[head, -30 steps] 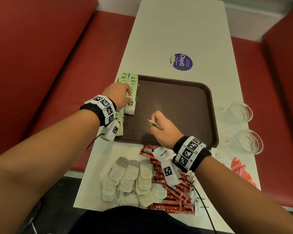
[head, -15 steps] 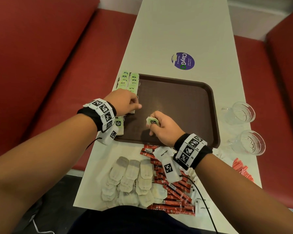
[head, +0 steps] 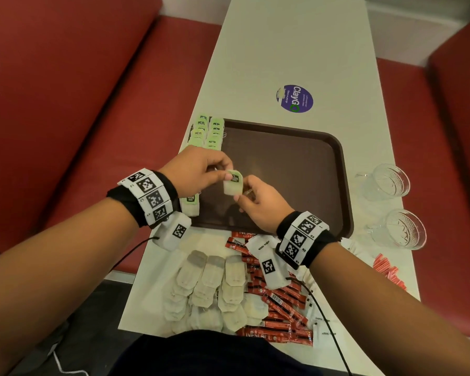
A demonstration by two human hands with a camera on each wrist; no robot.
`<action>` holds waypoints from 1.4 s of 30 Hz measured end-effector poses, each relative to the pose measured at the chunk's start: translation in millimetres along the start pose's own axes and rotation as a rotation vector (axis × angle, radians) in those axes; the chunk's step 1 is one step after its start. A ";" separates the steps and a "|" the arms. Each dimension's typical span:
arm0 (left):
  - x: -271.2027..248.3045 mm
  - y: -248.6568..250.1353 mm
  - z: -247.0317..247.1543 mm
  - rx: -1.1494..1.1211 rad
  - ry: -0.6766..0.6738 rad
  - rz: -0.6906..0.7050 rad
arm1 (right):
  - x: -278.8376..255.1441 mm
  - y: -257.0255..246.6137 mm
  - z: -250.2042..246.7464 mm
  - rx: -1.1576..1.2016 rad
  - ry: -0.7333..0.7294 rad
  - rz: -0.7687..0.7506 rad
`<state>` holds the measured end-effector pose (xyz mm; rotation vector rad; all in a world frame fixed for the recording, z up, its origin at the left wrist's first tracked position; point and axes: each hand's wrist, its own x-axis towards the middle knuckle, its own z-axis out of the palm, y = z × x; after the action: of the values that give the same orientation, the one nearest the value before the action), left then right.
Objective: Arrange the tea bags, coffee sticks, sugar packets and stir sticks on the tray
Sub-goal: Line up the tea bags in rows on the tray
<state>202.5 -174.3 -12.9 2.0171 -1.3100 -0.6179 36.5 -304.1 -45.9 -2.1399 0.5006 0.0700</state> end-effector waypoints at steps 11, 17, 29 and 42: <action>31.8 -45.1 -3.6 0.314 -0.062 -0.363 | -12.8 14.9 -2.0 -0.548 -0.360 0.104; 50.1 -44.2 2.5 0.460 0.015 -0.437 | -14.0 11.3 0.2 -0.568 -0.337 0.127; 59.8 -23.2 30.8 0.691 -0.095 -0.501 | -14.2 13.3 2.8 -0.568 -0.322 0.148; -6.4 -31.3 31.4 0.731 -0.186 -0.557 | -23.5 7.5 4.5 -0.590 -0.296 0.150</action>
<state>197.8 -167.5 -56.9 3.0444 -1.1713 -0.6336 12.8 -296.7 -48.8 -2.5943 0.5050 0.6824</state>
